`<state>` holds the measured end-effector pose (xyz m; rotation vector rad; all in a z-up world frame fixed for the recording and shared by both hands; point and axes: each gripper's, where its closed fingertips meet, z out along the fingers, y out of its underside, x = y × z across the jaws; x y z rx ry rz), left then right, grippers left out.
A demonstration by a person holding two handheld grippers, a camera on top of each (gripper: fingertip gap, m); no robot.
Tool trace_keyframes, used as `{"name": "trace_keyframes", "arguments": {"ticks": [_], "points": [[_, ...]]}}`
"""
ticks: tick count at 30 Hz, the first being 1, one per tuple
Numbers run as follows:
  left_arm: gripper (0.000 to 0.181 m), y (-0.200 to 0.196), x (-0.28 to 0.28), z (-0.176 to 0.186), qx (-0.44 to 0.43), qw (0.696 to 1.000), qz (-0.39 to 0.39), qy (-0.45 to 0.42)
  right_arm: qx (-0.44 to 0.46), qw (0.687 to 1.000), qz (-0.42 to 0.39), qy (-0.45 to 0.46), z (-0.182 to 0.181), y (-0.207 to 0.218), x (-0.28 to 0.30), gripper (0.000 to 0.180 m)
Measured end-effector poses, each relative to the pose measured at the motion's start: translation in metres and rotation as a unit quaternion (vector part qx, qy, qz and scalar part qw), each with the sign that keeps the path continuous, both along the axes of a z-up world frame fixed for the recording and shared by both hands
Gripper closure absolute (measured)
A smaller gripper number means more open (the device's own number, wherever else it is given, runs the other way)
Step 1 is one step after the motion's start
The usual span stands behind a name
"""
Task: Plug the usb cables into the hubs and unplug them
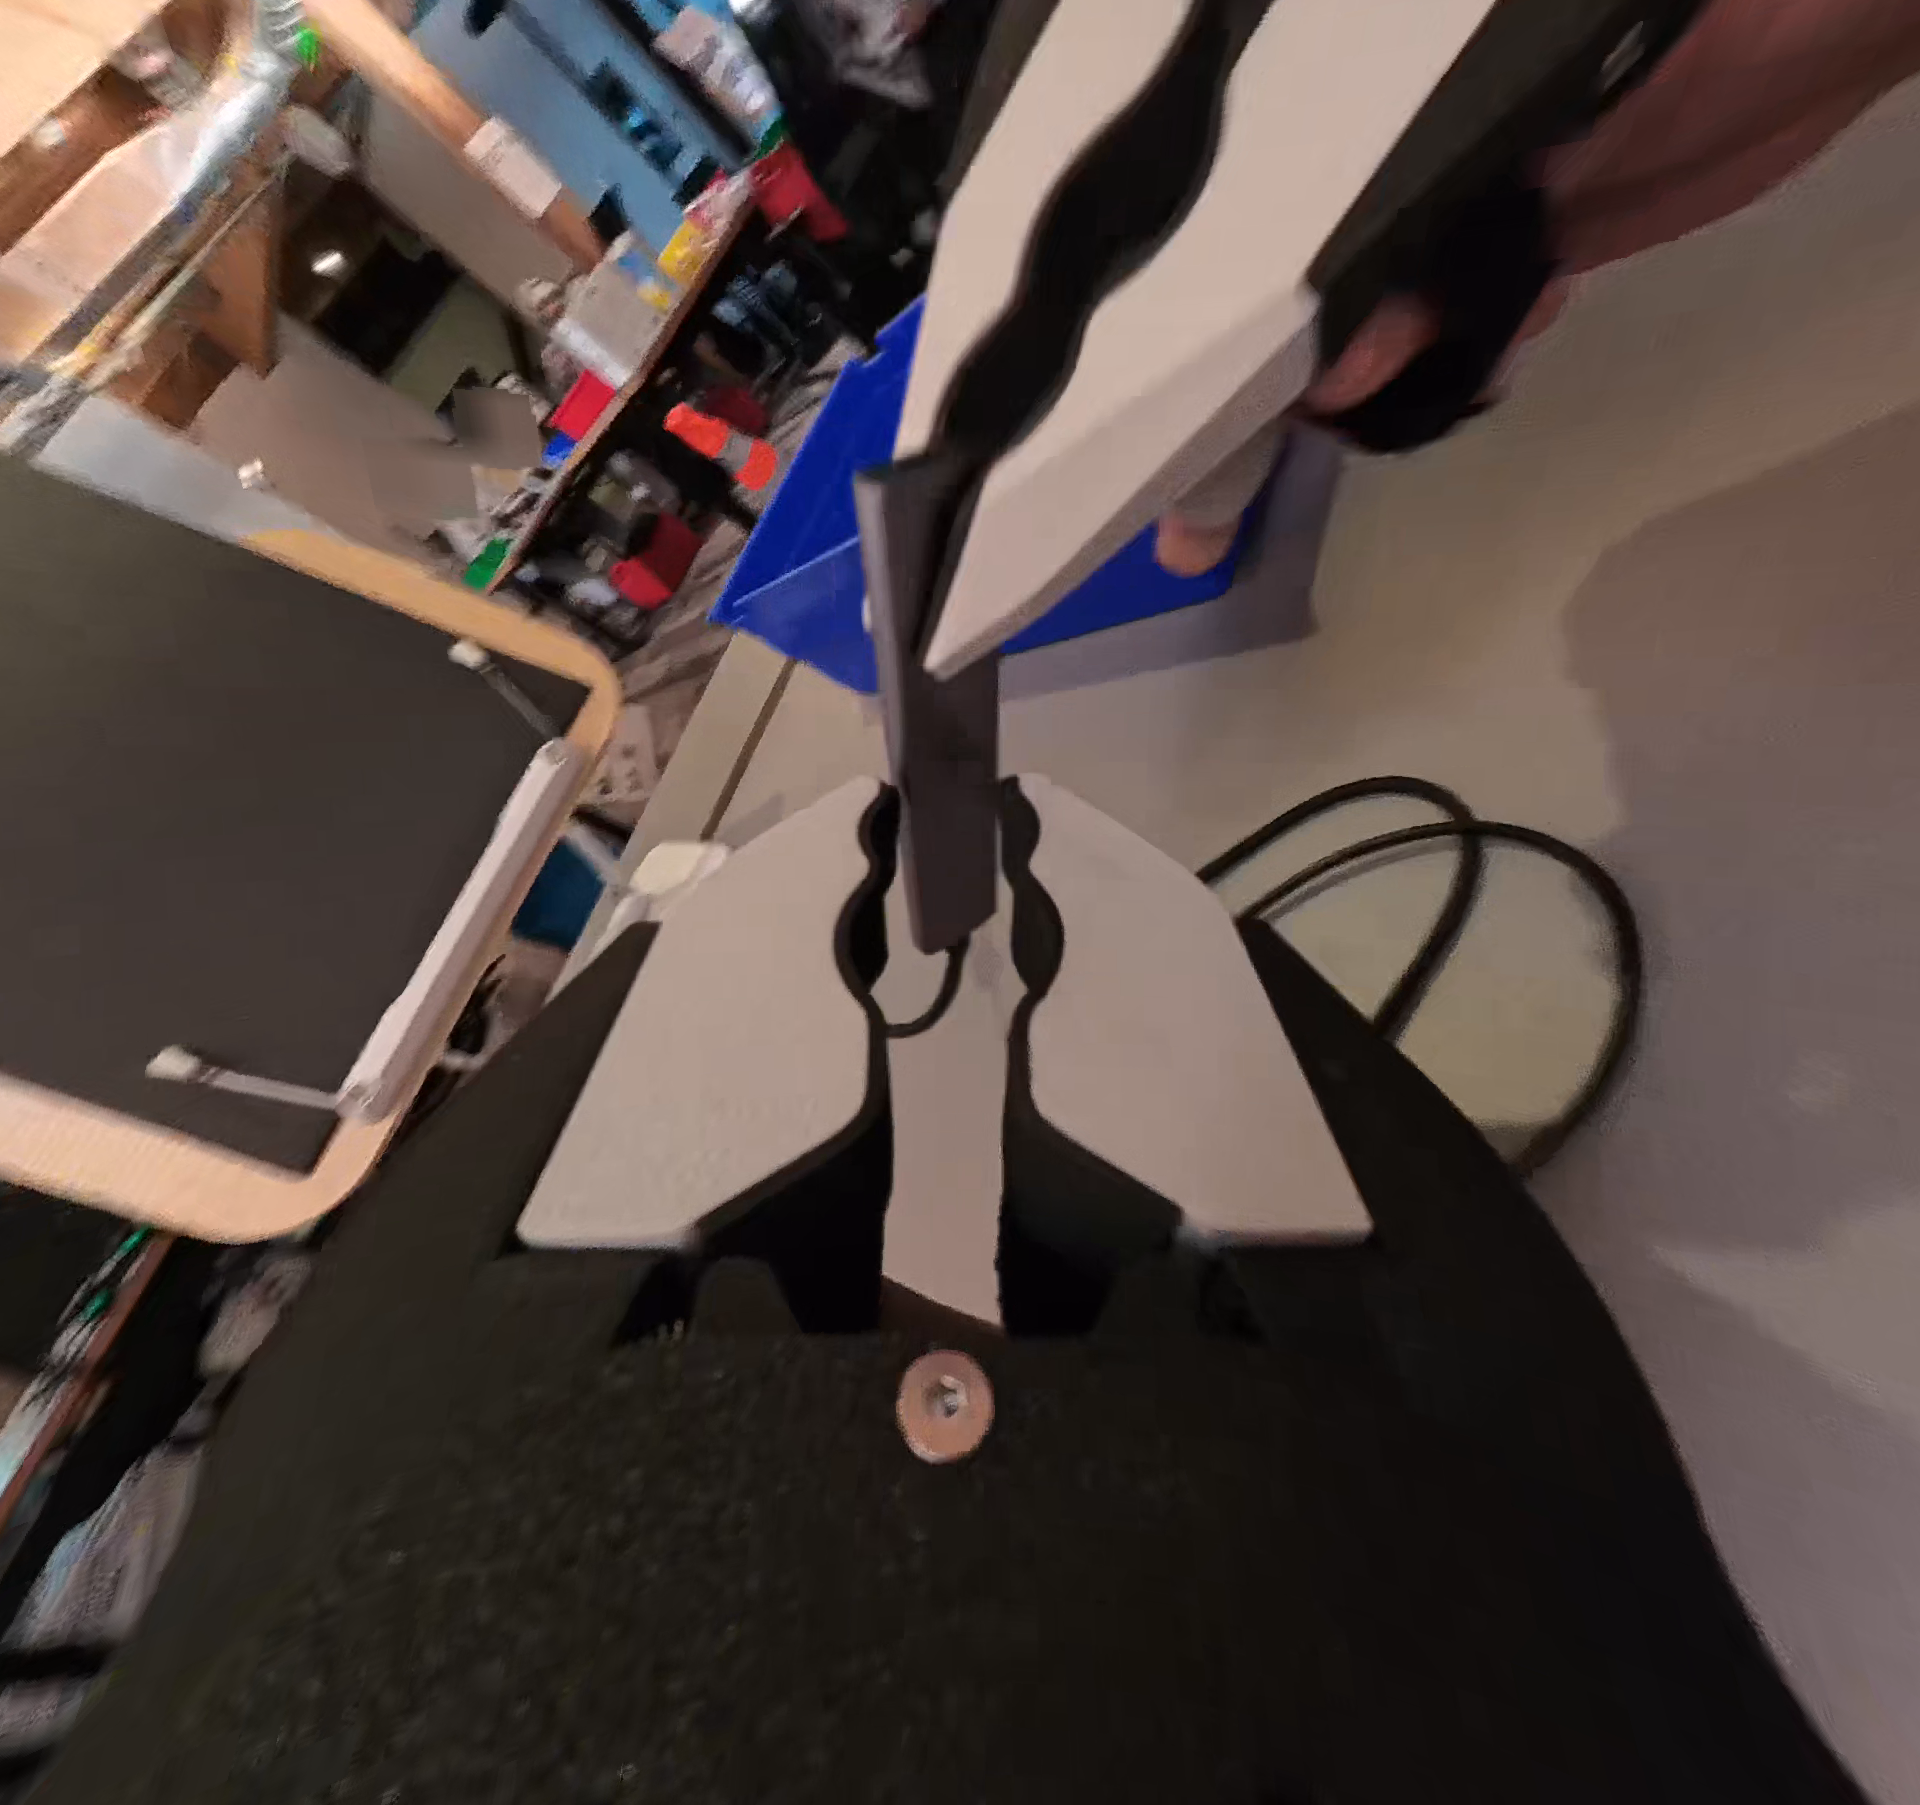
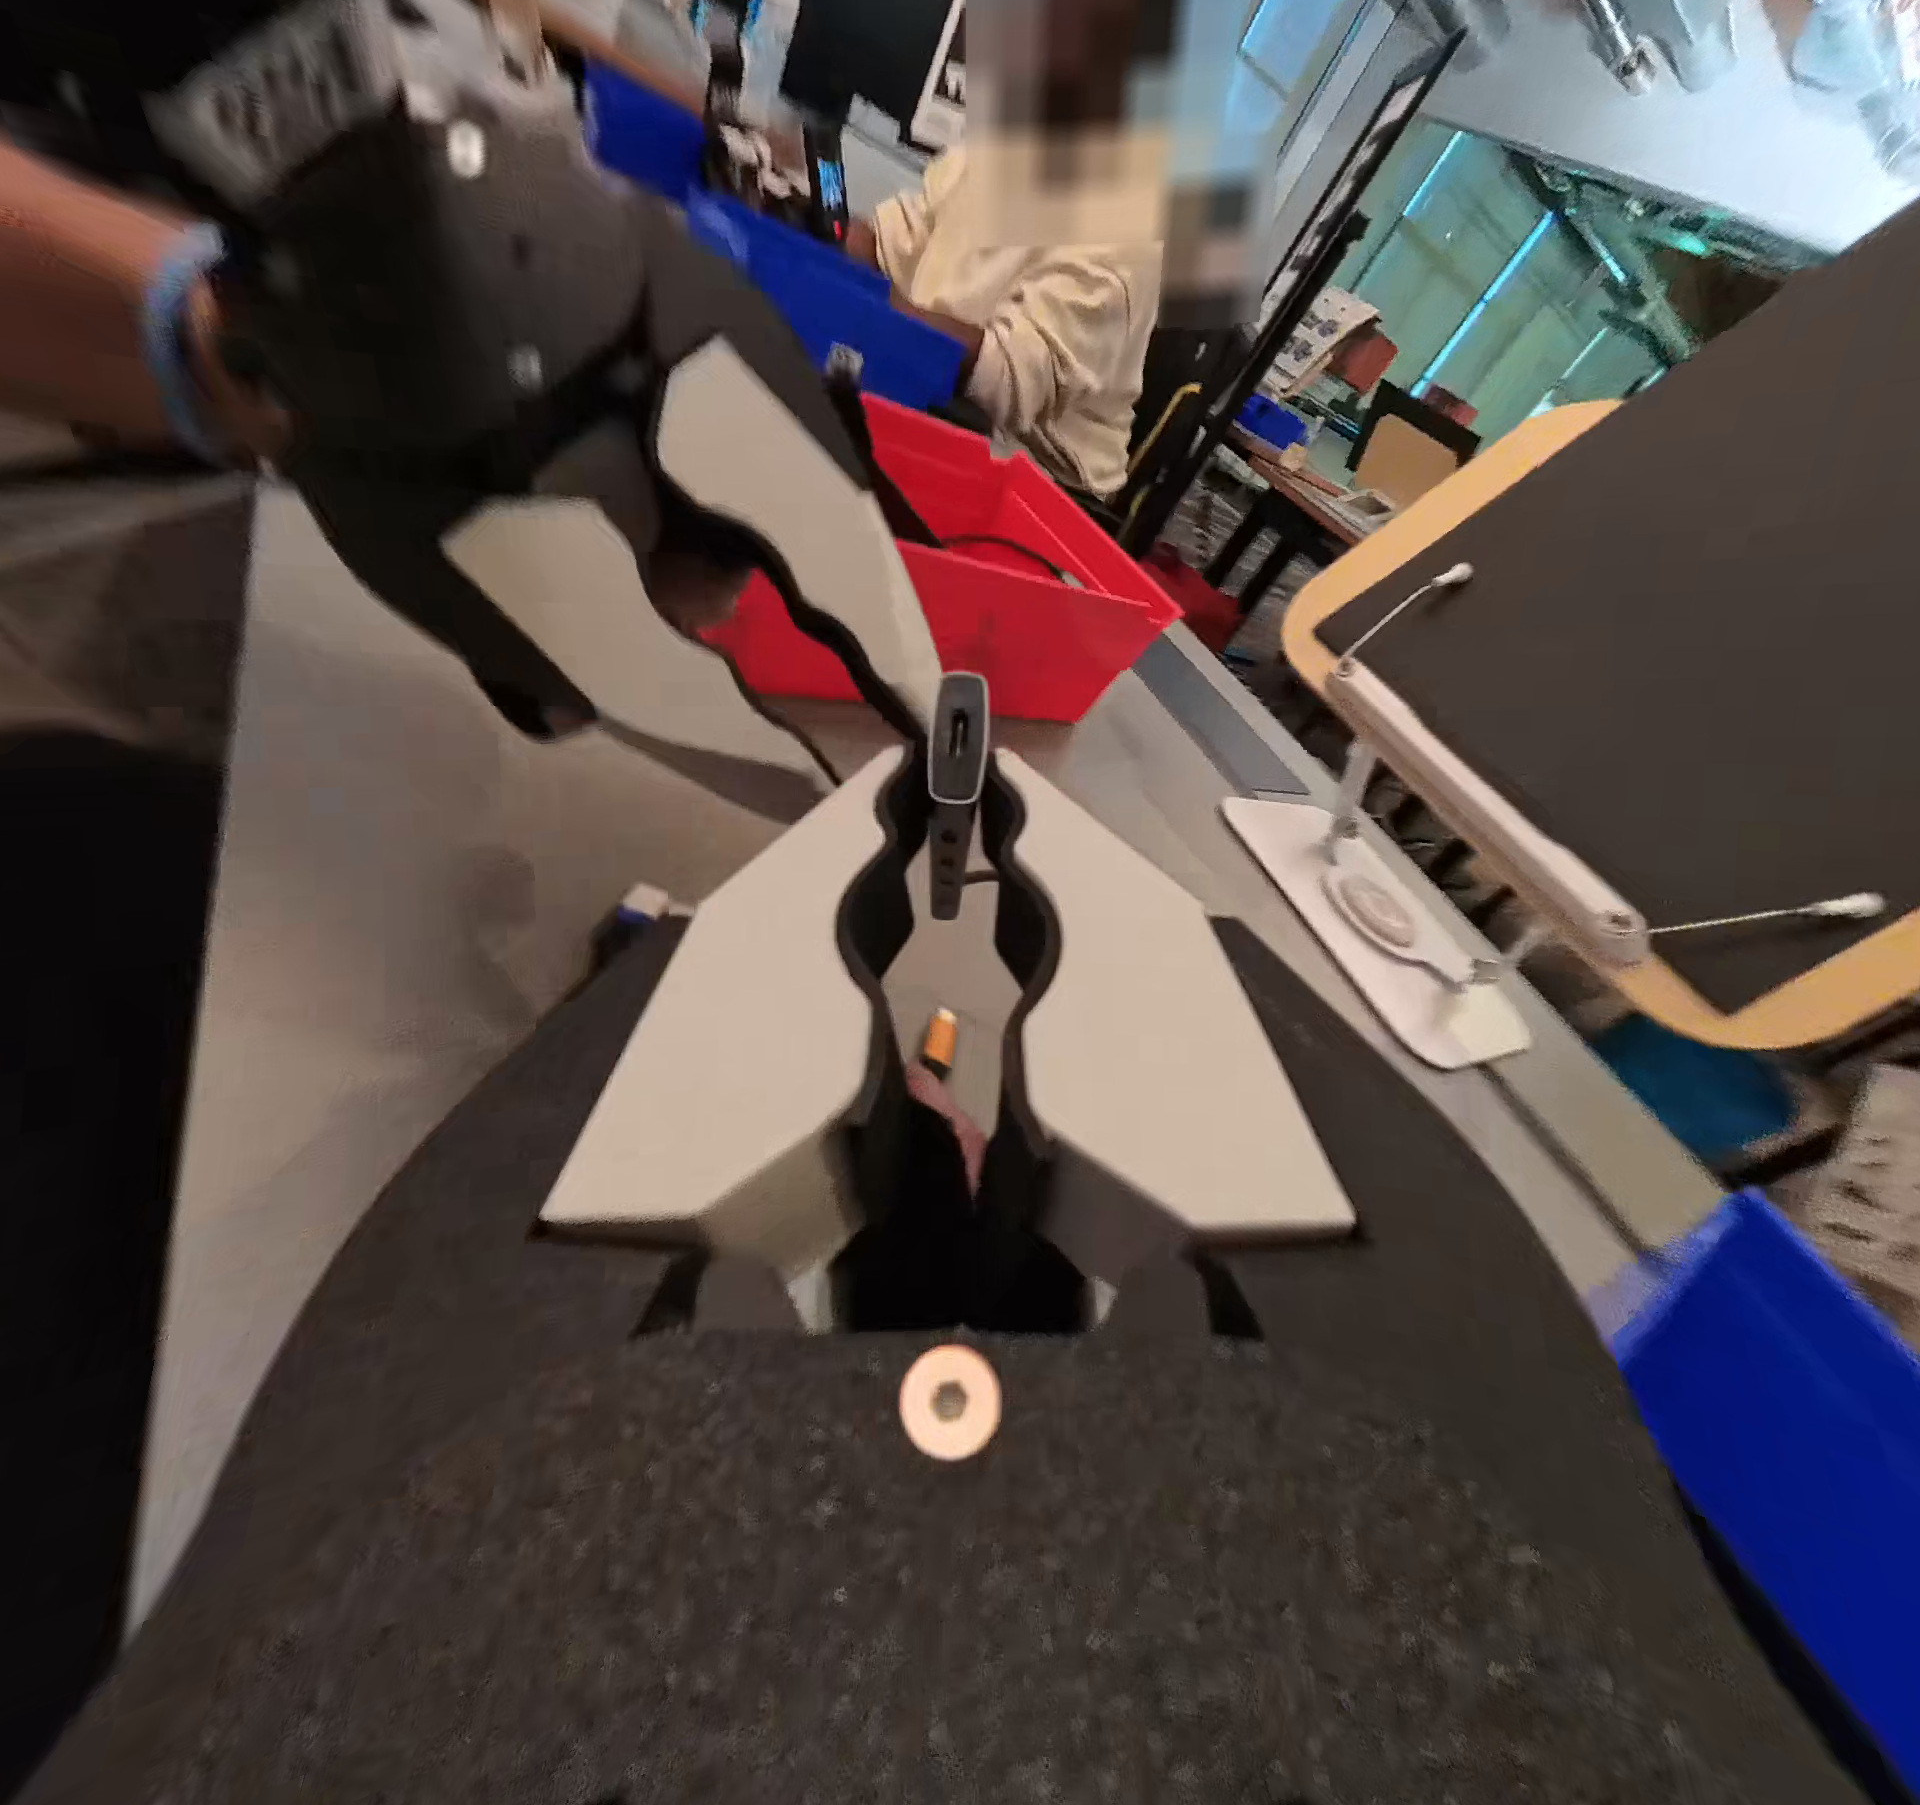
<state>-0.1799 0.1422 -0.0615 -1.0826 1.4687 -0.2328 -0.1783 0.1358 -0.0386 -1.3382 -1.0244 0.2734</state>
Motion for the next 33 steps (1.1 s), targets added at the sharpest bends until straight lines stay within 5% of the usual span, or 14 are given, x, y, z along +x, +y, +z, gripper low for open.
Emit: {"name": "trace_keyframes", "arguments": {"ticks": [1, 9, 18, 27, 33], "points": [[0.162, -0.003, -0.002, 0.001, -0.007, 1.0, -0.013, 0.005, 0.011, 1.0, -0.004, -0.022, -0.004, 0.0, 0.0, 0.172], [0.153, -0.018, -0.007, -0.016, 0.006, 0.996, -0.068, 0.064, 0.068, 0.987, 0.032, -0.143, -0.029, -0.017, -0.024, 0.172], [0.161, -0.02, -0.007, -0.026, 0.097, 0.988, -0.055, 0.108, 0.086, 0.942, -0.058, -0.319, -0.067, 0.007, -0.008, 0.172], [0.172, -0.015, -0.002, -0.044, 0.173, 0.972, -0.028, 0.155, 0.08, 0.931, -0.063, -0.351, -0.08, 0.011, -0.004, 0.172], [0.172, -0.016, -0.008, -0.044, 0.112, 0.98, -0.042, 0.16, 0.084, 0.945, -0.05, -0.311, -0.078, 0.009, -0.007, 0.17]]}}
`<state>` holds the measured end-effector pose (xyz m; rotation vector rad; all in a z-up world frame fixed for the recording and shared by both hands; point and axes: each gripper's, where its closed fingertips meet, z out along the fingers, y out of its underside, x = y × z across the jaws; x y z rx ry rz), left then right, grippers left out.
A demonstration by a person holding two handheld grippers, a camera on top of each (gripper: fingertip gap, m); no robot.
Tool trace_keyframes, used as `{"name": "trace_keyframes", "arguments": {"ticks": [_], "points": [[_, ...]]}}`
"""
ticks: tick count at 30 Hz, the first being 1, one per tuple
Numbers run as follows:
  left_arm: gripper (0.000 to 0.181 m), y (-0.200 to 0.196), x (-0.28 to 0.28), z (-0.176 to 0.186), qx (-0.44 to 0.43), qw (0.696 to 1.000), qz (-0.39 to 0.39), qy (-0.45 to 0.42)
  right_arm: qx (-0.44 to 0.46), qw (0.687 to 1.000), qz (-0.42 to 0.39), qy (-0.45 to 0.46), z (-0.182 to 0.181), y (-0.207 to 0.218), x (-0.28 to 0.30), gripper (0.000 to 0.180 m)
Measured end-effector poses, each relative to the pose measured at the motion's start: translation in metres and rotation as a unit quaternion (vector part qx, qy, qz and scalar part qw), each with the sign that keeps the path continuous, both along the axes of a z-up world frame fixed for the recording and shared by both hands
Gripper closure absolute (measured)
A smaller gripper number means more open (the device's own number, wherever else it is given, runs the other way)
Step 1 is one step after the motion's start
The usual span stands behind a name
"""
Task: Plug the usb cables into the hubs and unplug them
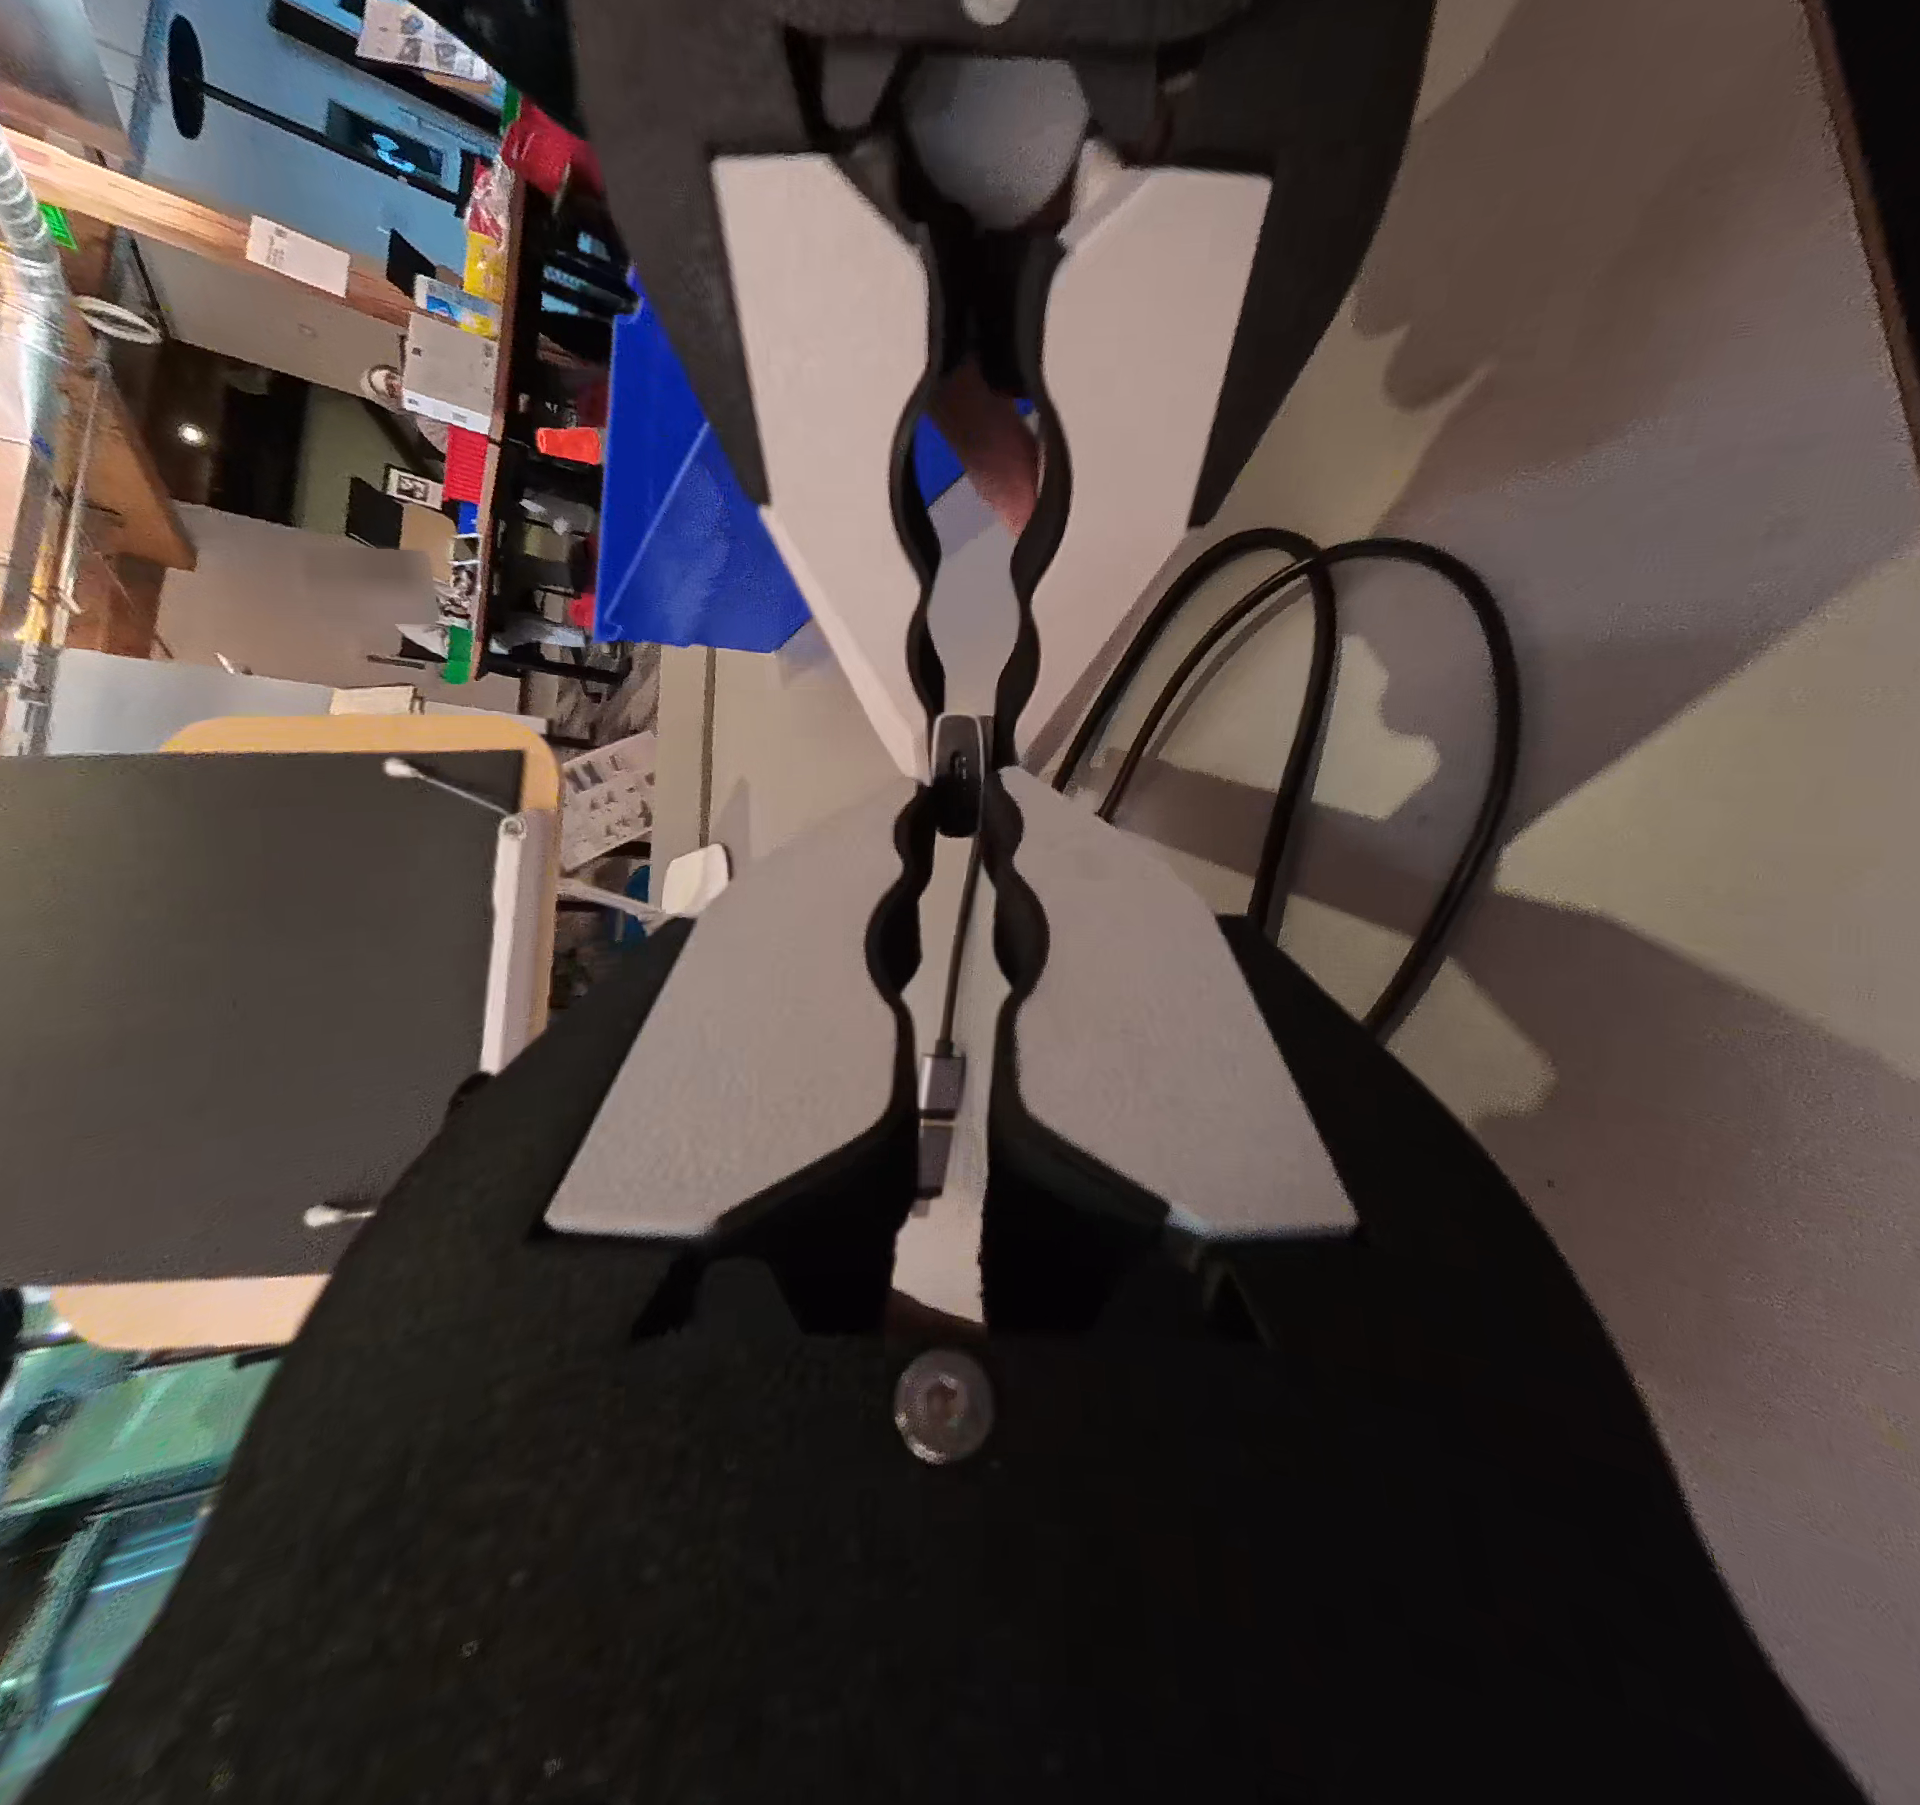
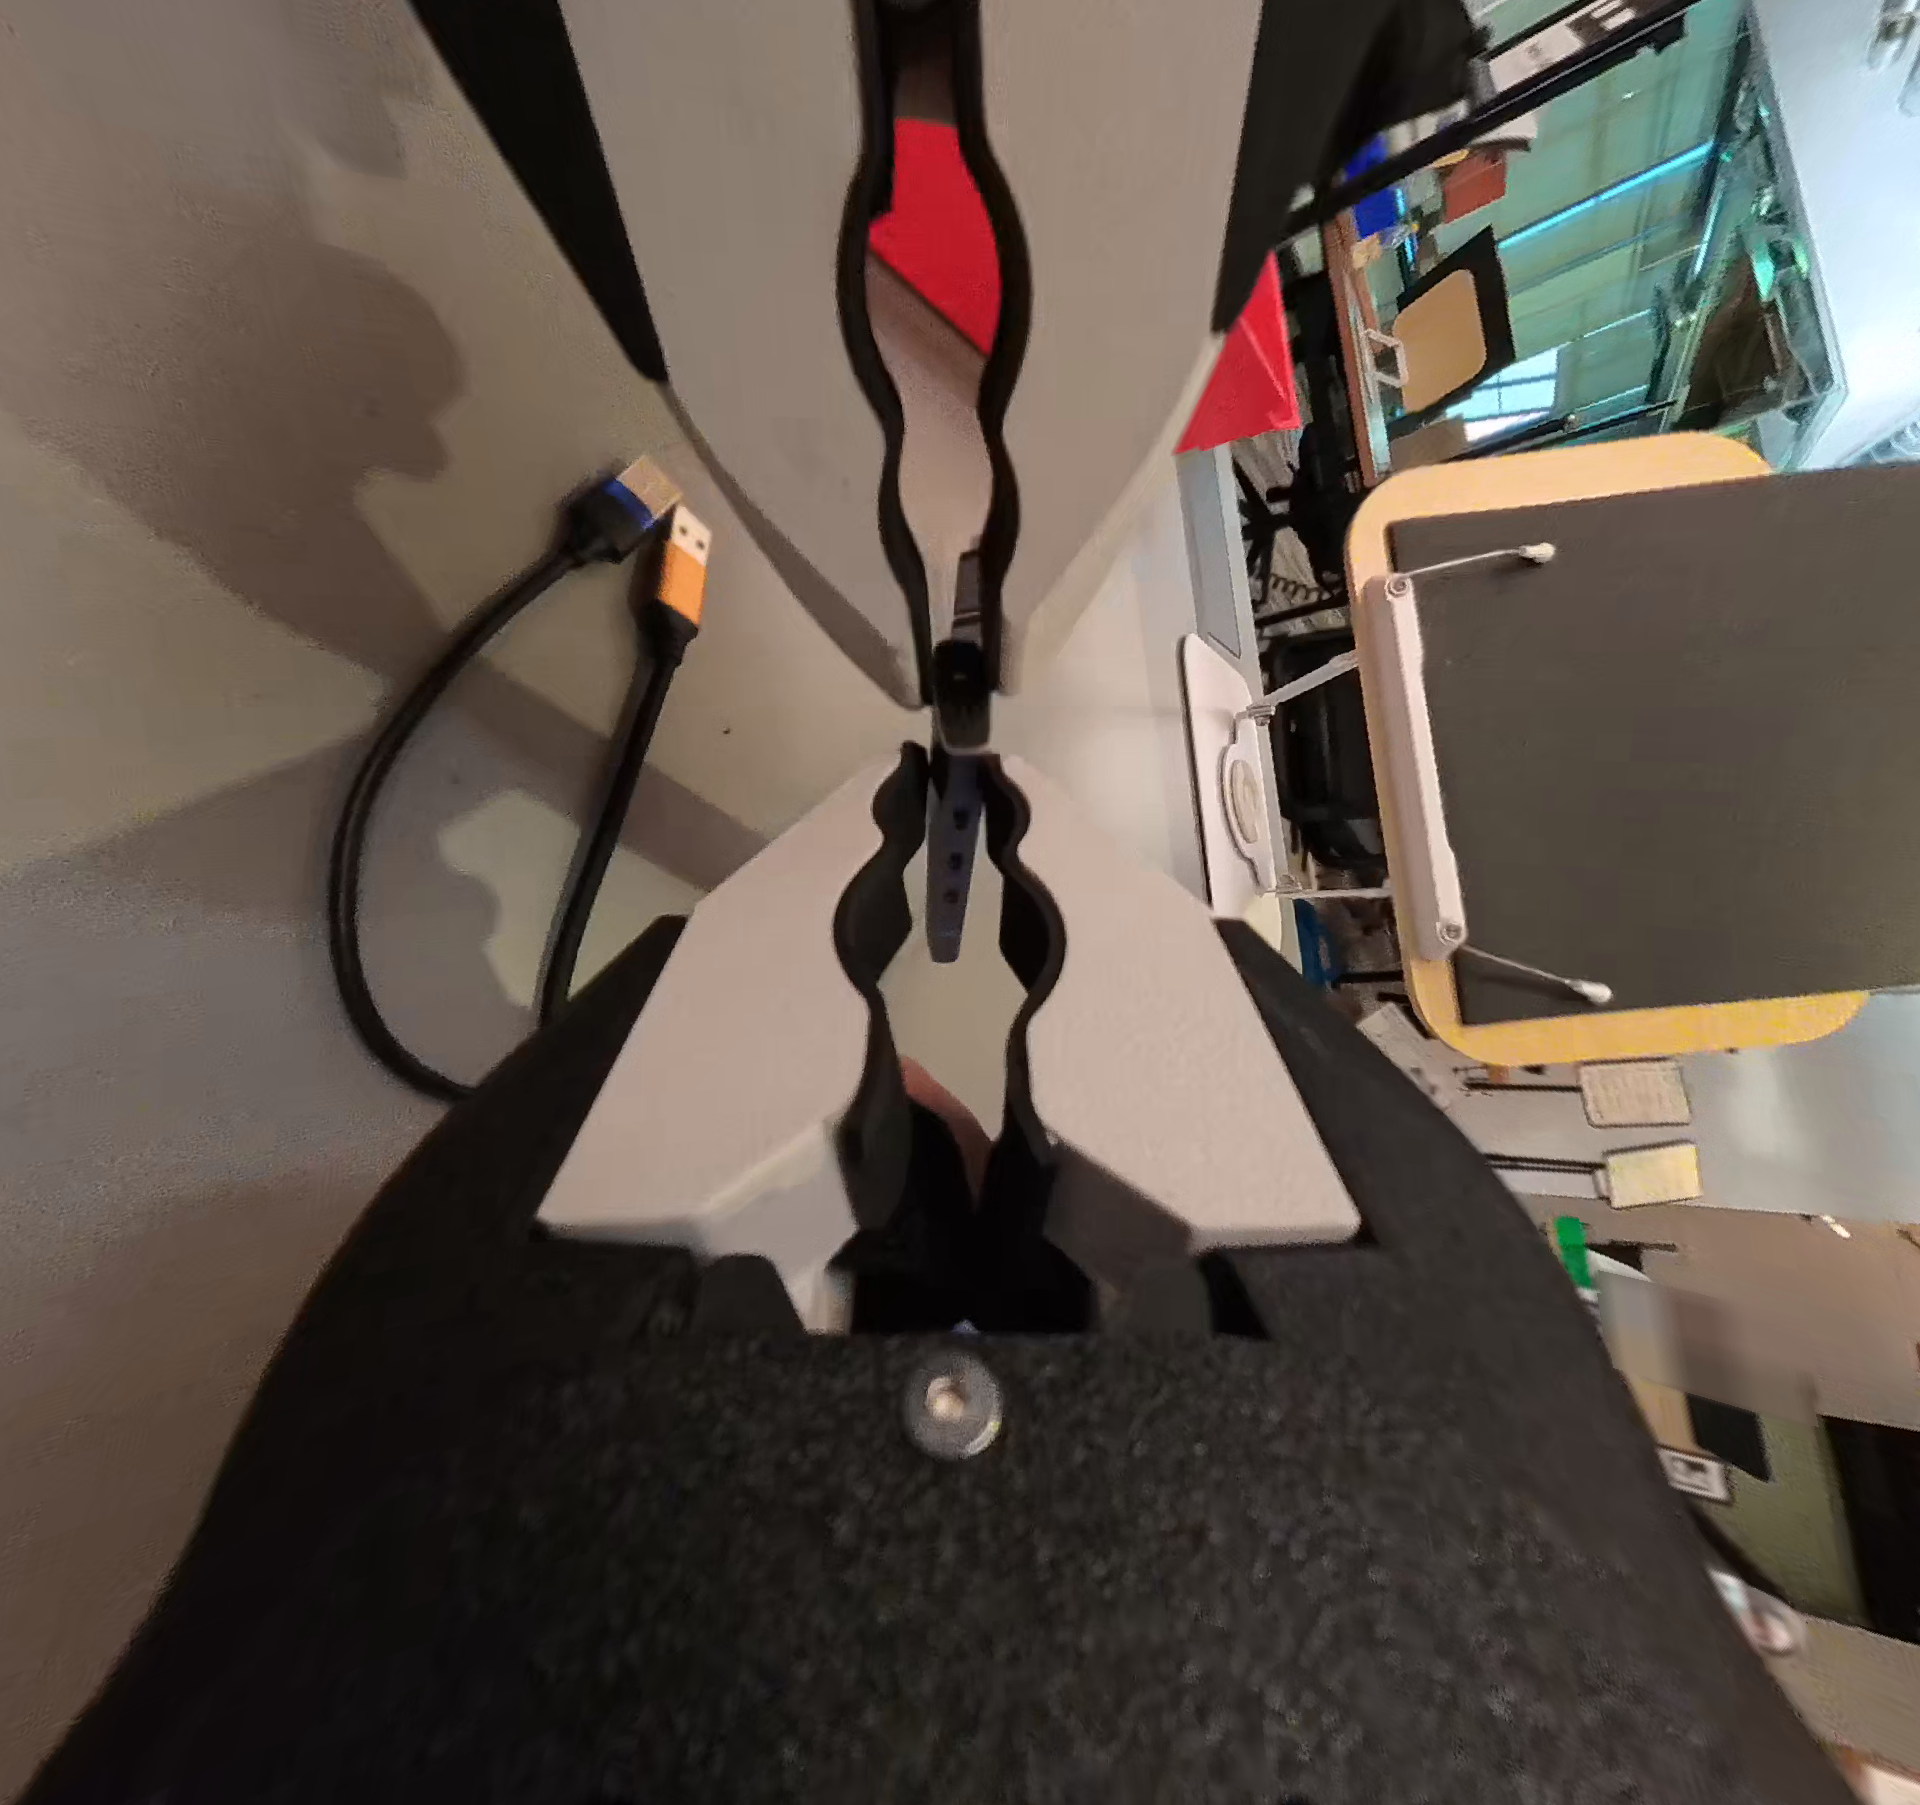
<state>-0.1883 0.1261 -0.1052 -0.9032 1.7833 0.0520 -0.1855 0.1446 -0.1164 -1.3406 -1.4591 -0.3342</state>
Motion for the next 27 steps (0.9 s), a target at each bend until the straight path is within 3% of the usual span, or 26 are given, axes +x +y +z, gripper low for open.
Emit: {"name": "trace_keyframes", "arguments": {"ticks": [4, 10, 14, 17, 27], "points": [[0.172, -0.003, -0.007, 0.009, -0.027, 0.999, -0.024, -0.017, -0.033, 0.999, -0.011, 0.034, -0.012, 0.01, 0.012, 0.162], [0.172, -0.002, -0.017, 0.007, -0.075, 0.995, -0.049, -0.033, -0.071, 0.994, -0.003, 0.079, -0.02, 0.015, 0.012, 0.172], [0.171, 0.011, -0.022, -0.001, -0.097, 0.995, -0.021, -0.035, -0.031, 0.998, -0.006, 0.046, -0.013, 0.016, 0.014, 0.172], [0.159, 0.015, -0.021, -0.009, -0.083, 0.996, -0.004, -0.02, -0.028, 0.999, -0.02, 0.025, -0.008, 0.014, 0.009, 0.172], [0.168, 0.017, -0.012, -0.015, 0.004, 1.0, 0.007, -0.002, -0.022, 0.997, -0.053, -0.048, -0.016, 0.011, 0.003, 0.173]]}}
